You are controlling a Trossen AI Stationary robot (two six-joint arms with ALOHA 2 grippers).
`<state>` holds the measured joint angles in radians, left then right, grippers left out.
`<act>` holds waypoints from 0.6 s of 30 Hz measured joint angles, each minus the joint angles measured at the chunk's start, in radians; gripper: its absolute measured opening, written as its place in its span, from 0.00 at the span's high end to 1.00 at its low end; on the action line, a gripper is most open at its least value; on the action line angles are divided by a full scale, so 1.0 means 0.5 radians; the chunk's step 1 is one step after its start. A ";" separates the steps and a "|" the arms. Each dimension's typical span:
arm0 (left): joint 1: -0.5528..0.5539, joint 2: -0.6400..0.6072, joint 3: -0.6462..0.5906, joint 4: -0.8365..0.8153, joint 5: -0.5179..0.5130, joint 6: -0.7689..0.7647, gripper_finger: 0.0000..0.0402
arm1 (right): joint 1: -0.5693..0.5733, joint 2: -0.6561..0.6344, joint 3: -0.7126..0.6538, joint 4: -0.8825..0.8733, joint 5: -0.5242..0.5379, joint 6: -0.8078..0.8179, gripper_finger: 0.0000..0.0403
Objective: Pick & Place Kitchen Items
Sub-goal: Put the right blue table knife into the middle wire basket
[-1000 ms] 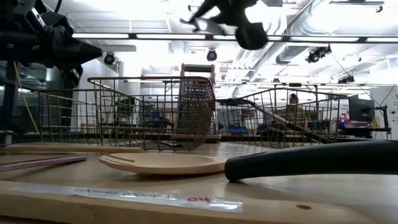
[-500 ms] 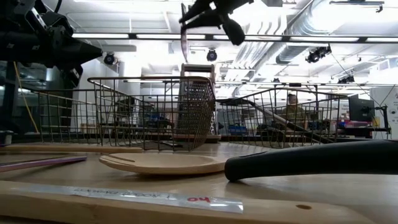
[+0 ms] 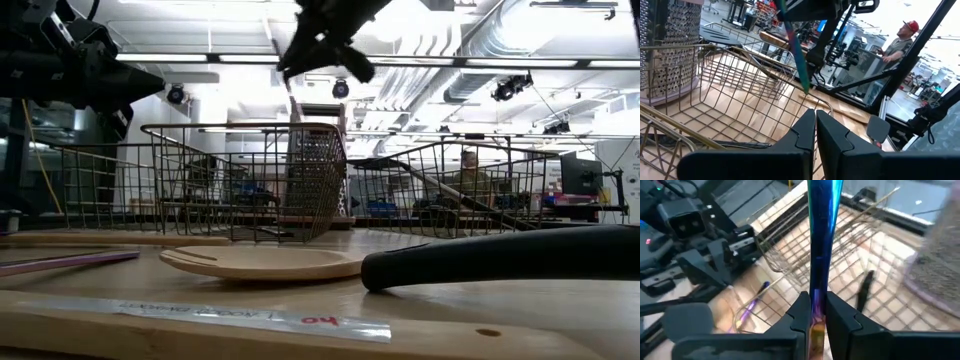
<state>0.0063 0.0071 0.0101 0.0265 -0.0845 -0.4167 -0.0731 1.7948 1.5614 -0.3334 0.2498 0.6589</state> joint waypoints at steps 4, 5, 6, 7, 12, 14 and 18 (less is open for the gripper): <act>0.001 0.000 0.000 0.000 0.000 0.000 0.96 | -0.024 0.126 0.174 -0.186 -0.056 0.000 0.92; 0.001 0.000 0.001 0.000 0.000 0.000 0.96 | -0.029 0.161 0.213 -0.236 -0.069 -0.001 0.92; 0.000 0.000 0.001 0.000 0.000 0.000 0.96 | -0.037 0.192 0.247 -0.287 -0.085 -0.001 0.92; 0.000 0.000 0.001 0.000 0.000 0.000 0.96 | -0.046 0.230 0.288 -0.338 -0.099 0.001 0.92; 0.001 0.000 0.000 0.000 -0.001 0.000 0.96 | -0.095 0.373 0.483 -0.552 -0.155 0.060 0.92; 0.000 0.000 0.000 0.000 -0.001 0.000 0.96 | -0.114 0.419 0.524 -0.629 -0.193 0.104 0.92; 0.001 0.000 0.001 0.000 -0.001 0.000 0.96 | -0.143 0.491 0.560 -0.693 -0.260 0.164 0.92</act>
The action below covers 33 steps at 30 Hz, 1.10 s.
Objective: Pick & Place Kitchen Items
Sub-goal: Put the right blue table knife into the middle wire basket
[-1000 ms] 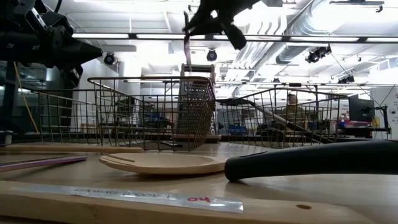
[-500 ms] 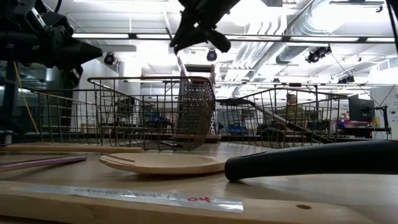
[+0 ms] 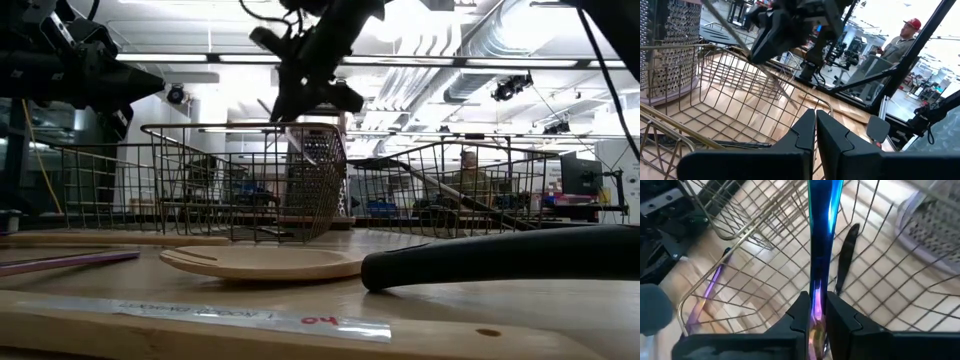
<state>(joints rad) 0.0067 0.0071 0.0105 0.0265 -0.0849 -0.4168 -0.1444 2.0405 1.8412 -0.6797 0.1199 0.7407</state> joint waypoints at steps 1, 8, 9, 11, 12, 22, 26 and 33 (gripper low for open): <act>0.000 0.000 0.000 0.000 0.000 0.000 0.96 | -0.006 0.014 0.000 -0.010 -0.013 0.014 0.92; 0.000 0.000 0.000 0.000 0.000 0.000 0.96 | -0.030 0.121 0.000 -0.028 -0.091 0.047 0.92; 0.000 0.000 0.000 0.000 0.000 0.000 0.96 | -0.036 0.127 0.000 -0.033 -0.097 0.047 0.92; 0.000 0.000 0.000 0.000 0.000 0.000 0.96 | -0.044 0.127 -0.009 -0.038 -0.084 0.038 0.92; 0.000 0.000 0.000 0.000 -0.001 0.000 0.96 | -0.045 0.140 -0.011 -0.034 -0.063 0.031 0.92; 0.000 0.000 0.000 0.001 -0.001 0.000 0.96 | -0.066 0.209 -0.014 -0.078 -0.042 -0.066 0.92; 0.000 0.000 0.000 0.001 -0.001 0.000 0.96 | -0.064 0.217 -0.015 -0.075 -0.083 -0.063 0.92; 0.000 0.000 0.000 0.000 -0.001 0.000 0.96 | -0.055 0.229 -0.014 -0.054 -0.075 -0.261 0.92</act>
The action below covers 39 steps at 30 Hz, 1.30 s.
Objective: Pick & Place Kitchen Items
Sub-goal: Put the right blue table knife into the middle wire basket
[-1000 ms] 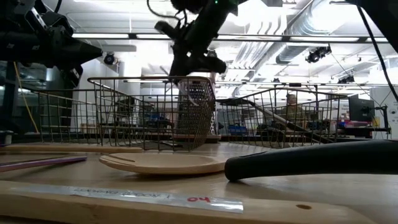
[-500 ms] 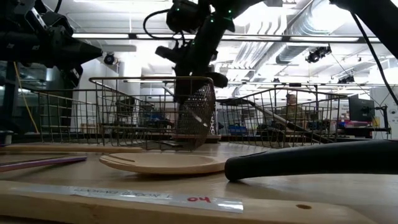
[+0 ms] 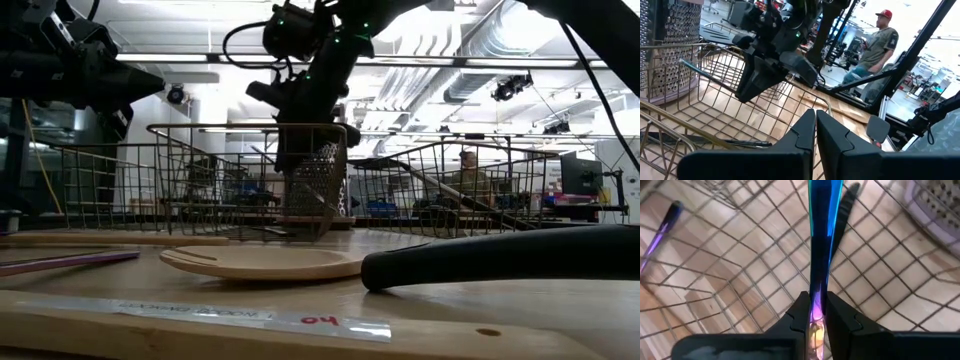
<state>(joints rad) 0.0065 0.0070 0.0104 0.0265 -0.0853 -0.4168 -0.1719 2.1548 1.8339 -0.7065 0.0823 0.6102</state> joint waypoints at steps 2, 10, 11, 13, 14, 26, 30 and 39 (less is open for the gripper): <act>0.000 0.000 0.000 0.000 0.000 0.000 0.96 | 0.001 -0.001 0.000 0.005 0.025 -0.038 0.92; 0.000 0.000 0.000 0.000 0.000 0.000 0.96 | 0.000 -0.001 0.000 0.035 0.041 0.085 0.92; 0.000 0.000 0.000 0.000 0.000 0.000 0.96 | 0.000 -0.001 0.000 0.038 0.041 0.106 0.92; 0.000 0.000 0.000 0.001 0.000 0.000 0.96 | 0.000 0.000 0.000 0.045 0.039 0.163 0.92; 0.000 0.000 0.000 0.000 0.000 0.000 0.96 | 0.001 0.014 0.000 0.059 0.034 0.190 0.92; 0.000 0.000 0.000 0.000 0.000 0.000 0.96 | 0.017 0.084 0.001 0.124 0.006 0.313 0.92; 0.000 0.000 0.000 0.000 0.000 0.000 0.96 | 0.014 0.084 0.001 0.122 0.001 0.313 0.92; 0.000 0.000 0.000 0.000 0.000 0.000 0.96 | 0.001 0.064 -0.001 0.205 -0.029 0.331 0.92</act>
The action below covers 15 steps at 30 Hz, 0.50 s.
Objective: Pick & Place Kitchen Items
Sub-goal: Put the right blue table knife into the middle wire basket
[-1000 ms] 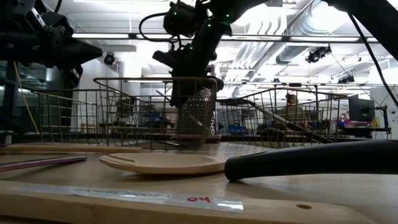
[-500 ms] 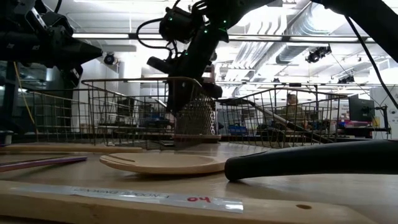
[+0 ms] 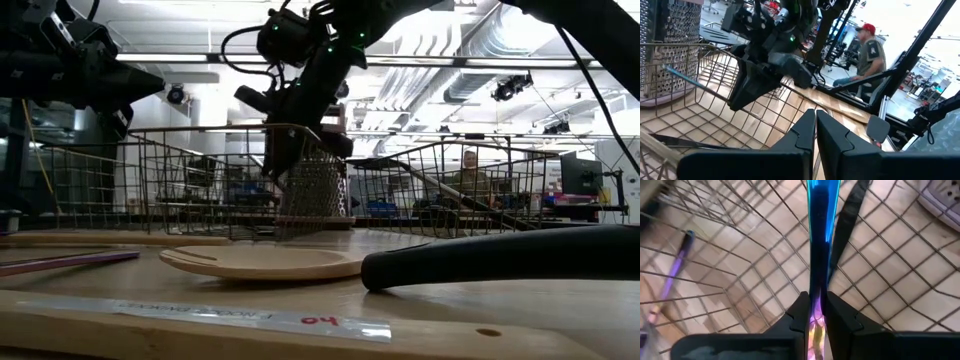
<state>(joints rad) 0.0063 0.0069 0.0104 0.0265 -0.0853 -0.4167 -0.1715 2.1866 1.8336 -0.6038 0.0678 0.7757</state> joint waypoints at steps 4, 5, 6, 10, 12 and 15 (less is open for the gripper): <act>0.001 0.000 0.000 0.000 0.000 0.000 0.96 | -0.001 -0.007 0.000 0.034 -0.006 0.019 0.92; 0.001 0.000 0.000 0.000 0.000 0.000 0.96 | -0.001 -0.007 0.000 0.033 -0.019 0.019 0.92; 0.000 0.000 0.000 0.000 0.000 0.000 0.96 | 0.000 -0.007 0.000 0.037 -0.032 0.018 0.92; 0.001 0.000 0.000 0.000 0.000 0.000 0.96 | 0.000 -0.007 0.000 0.072 -0.047 0.019 0.92; 0.001 0.000 0.000 0.000 0.000 0.001 0.96 | 0.000 -0.008 0.000 0.086 -0.046 0.019 0.92; 0.000 0.000 0.000 0.000 0.000 0.000 0.96 | -0.001 -0.020 0.000 0.094 -0.047 0.019 0.92</act>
<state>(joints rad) 0.0065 0.0069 0.0103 0.0265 -0.0853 -0.4168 -0.1719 2.1767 1.8336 -0.5568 0.0444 0.7851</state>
